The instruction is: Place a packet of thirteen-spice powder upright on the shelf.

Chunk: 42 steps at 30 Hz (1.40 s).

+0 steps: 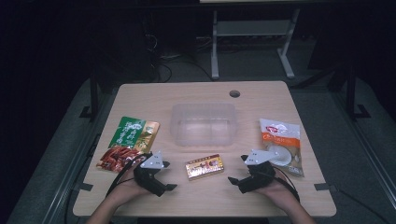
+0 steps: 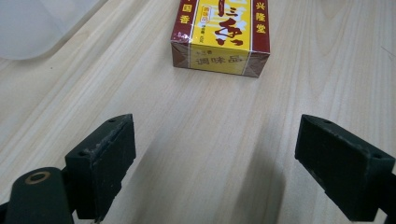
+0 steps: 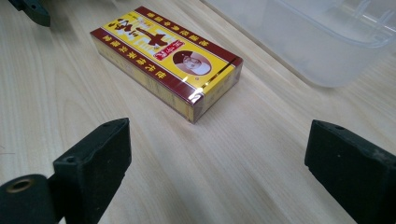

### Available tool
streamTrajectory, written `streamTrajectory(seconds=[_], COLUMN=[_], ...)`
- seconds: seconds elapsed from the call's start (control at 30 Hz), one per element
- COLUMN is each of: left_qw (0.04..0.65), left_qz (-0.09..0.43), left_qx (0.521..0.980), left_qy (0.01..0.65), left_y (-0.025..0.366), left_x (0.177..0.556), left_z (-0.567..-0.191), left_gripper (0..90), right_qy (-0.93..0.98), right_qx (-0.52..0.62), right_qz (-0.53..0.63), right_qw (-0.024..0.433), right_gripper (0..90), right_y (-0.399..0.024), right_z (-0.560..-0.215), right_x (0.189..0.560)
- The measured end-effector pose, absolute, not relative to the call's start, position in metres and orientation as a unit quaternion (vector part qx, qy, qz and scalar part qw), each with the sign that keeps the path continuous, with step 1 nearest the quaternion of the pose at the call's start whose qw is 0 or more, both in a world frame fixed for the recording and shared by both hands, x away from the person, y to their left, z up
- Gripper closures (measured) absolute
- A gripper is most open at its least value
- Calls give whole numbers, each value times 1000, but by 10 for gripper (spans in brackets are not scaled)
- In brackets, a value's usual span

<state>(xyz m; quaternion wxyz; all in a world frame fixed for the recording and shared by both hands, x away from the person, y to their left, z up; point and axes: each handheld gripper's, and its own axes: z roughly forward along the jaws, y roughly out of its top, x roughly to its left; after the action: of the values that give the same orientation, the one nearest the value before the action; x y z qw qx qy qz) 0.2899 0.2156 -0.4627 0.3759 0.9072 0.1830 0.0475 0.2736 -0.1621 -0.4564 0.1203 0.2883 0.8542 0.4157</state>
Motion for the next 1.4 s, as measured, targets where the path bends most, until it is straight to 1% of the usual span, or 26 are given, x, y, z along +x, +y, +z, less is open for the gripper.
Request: streamTrajectory(seconds=[0.33,0.6,0.9,1.13,1.4], left_qw=[387,391,392,390,379], left_qz=[53,52,48,40,27], left_qx=[904,903,905,909,916], left_qy=[171,168,155,141,131], left_y=[212,202,179,160,135], left_x=[288,299,315,318,321], left_z=[-448,-443,-441,-443,-455], left_gripper=[117,117,115,115,116], right_qy=[854,852,851,851,851], right_qx=[283,283,286,283,283], right_qz=[420,424,425,428,429], right_qw=[116,119,113,113,110], right_gripper=[69,68,69,69,69], right_y=[-161,-162,-163,-164,-164], right_z=[-456,-454,-453,-452,-452], right_x=[271,271,272,272,272])
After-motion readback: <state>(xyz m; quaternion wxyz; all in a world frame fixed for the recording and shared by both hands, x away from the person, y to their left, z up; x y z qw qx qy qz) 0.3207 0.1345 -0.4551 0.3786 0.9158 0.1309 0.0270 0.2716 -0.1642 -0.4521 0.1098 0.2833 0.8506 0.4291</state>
